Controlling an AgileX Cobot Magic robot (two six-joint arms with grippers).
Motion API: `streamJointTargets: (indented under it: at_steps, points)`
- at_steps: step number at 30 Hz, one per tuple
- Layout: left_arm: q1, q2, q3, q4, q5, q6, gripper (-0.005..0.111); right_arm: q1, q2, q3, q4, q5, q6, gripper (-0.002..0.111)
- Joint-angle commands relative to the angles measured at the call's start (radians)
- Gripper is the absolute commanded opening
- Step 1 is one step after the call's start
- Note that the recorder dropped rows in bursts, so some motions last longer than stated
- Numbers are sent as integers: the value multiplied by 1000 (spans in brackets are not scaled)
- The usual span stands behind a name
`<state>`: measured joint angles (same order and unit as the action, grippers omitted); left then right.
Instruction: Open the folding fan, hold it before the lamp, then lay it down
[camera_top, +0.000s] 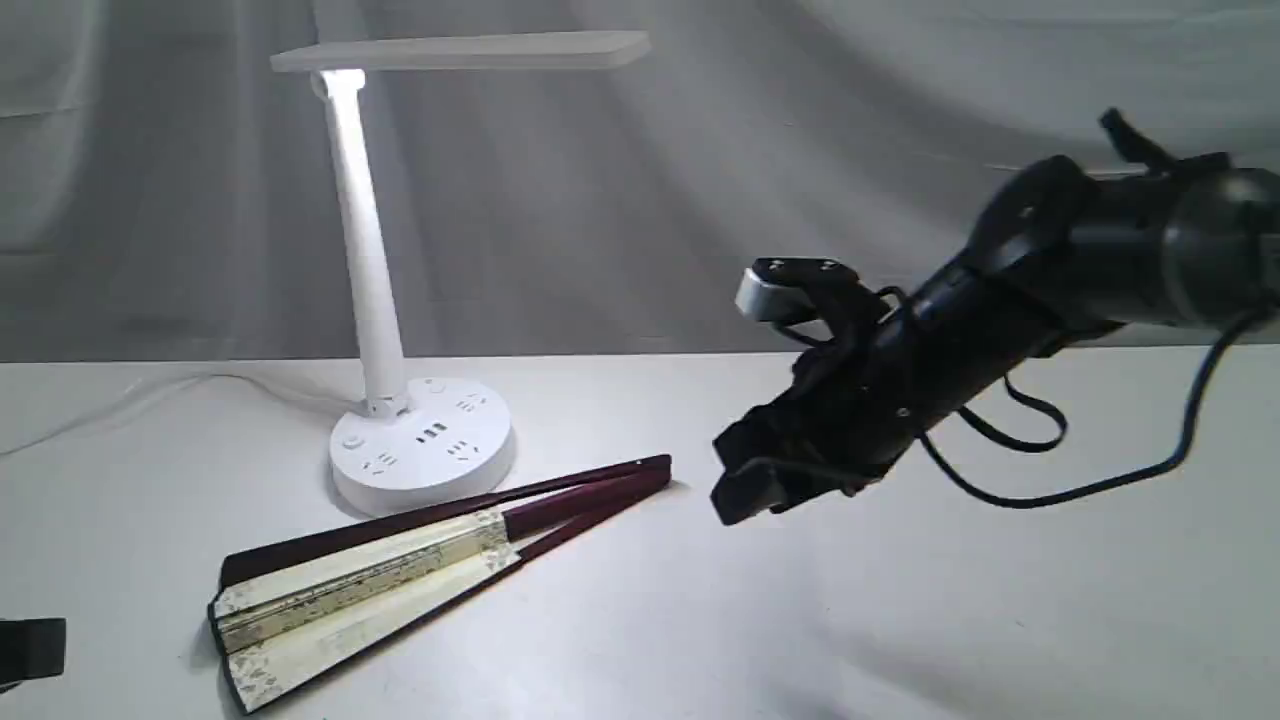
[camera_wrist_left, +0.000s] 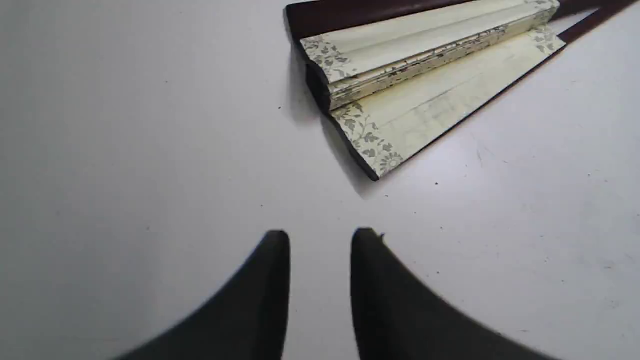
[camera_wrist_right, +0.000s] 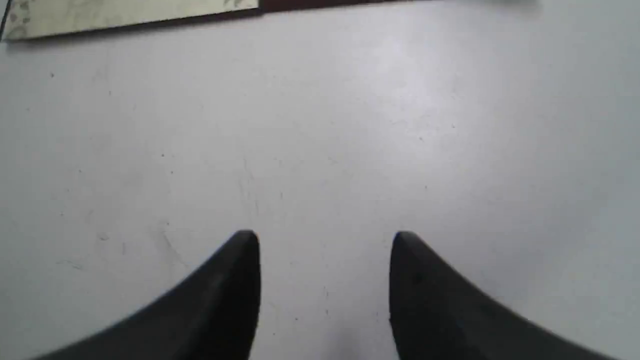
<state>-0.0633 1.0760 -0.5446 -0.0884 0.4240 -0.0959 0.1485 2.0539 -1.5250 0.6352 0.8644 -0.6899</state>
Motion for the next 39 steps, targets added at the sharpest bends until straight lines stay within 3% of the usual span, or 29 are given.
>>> streamJointTargets:
  at_steps: [1,5,14,24,31,39]
  points:
    - [-5,0,-5,-5,-8,1,22,63,53,-82,-119,40,66,41]
    - [-5,0,-5,-5,-17,1,22,122,138,-194,-187,130,97,42]
    - [-5,0,-5,-5,-24,1,22,202,258,-377,-234,132,118,55]
    - [-5,0,-5,-5,-24,1,22,261,280,-410,-225,-168,115,56]
    - [-5,0,-5,-5,-24,1,22,281,295,-410,-221,-249,90,56]
    - [-5,0,-5,-9,-24,1,22,282,358,-408,-59,-380,90,56]
